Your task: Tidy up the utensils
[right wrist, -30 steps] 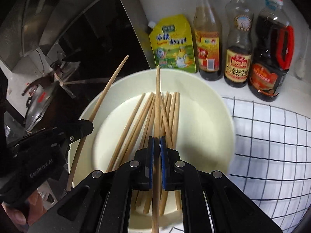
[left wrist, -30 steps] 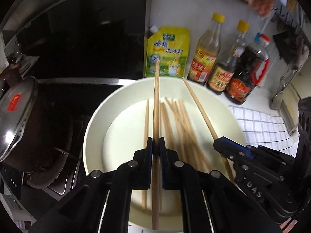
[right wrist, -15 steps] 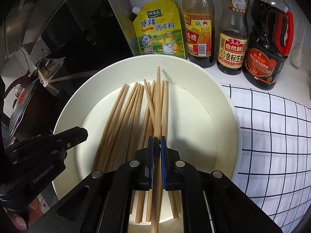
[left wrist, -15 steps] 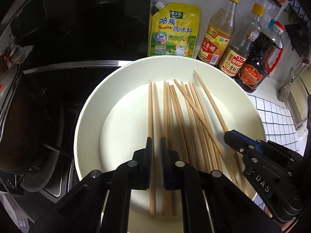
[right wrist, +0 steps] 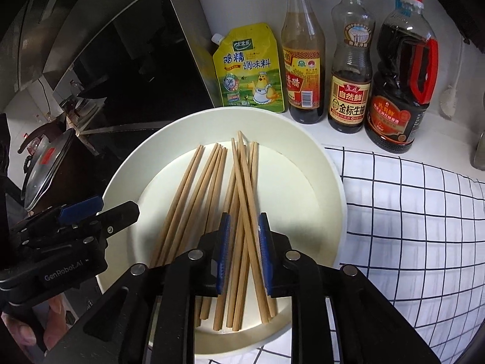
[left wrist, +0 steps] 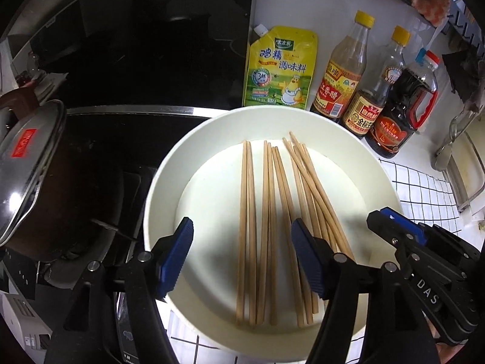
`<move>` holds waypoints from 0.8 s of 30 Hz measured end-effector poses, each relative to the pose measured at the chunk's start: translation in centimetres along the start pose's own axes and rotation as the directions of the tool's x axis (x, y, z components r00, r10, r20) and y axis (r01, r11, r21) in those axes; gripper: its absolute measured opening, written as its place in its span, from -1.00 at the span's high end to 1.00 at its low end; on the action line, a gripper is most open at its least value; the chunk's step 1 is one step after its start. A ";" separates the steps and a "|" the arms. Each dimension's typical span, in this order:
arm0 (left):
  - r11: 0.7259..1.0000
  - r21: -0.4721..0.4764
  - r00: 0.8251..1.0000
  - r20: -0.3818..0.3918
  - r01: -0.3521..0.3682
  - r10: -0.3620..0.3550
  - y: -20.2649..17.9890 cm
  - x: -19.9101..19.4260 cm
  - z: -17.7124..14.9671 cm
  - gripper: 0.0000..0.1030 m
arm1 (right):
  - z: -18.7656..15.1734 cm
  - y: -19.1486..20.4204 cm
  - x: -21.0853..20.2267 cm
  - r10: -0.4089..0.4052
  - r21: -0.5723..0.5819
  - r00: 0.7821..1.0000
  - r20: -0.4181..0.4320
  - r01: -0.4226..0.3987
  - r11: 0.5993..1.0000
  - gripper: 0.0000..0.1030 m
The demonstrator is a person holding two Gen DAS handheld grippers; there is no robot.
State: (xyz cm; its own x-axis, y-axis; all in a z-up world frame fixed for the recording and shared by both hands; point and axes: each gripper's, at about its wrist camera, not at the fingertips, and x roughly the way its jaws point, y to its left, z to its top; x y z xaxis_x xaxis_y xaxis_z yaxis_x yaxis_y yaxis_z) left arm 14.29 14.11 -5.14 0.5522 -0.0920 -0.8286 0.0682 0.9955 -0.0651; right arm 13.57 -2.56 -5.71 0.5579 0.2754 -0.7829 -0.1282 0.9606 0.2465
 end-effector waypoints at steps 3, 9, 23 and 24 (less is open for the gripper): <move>1.000 -0.006 1.000 0.011 -0.006 0.006 -0.1 -1.0 -0.3 -0.38 | -0.1 0.0 -0.9 -0.001 -0.003 1.000 0.008 0.001 1.000 0.56; 1.000 -0.016 0.999 0.026 -0.025 0.026 -0.4 -2.8 -0.7 -0.45 | -0.6 0.2 -2.9 0.006 -0.021 0.999 0.036 -0.005 1.000 0.43; 0.999 -0.021 0.998 0.045 -0.043 0.044 -1.4 -5.2 -1.6 -0.52 | -1.3 -0.6 -5.0 0.011 -0.032 0.999 0.047 -0.010 0.999 0.30; 0.999 -0.020 0.998 0.046 -0.044 0.045 -1.6 -5.2 -1.6 -0.52 | -1.4 -0.6 -5.1 0.013 -0.033 0.999 0.046 -0.012 0.999 0.28</move>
State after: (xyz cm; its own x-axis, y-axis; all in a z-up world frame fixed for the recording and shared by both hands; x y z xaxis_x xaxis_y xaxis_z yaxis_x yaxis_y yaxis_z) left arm 9.98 13.02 -1.58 0.5924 -0.0479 -0.8042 0.0274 0.9989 -0.0393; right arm 9.67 -4.53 -2.69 0.5936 0.2859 -0.7523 -0.1613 0.9581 0.2368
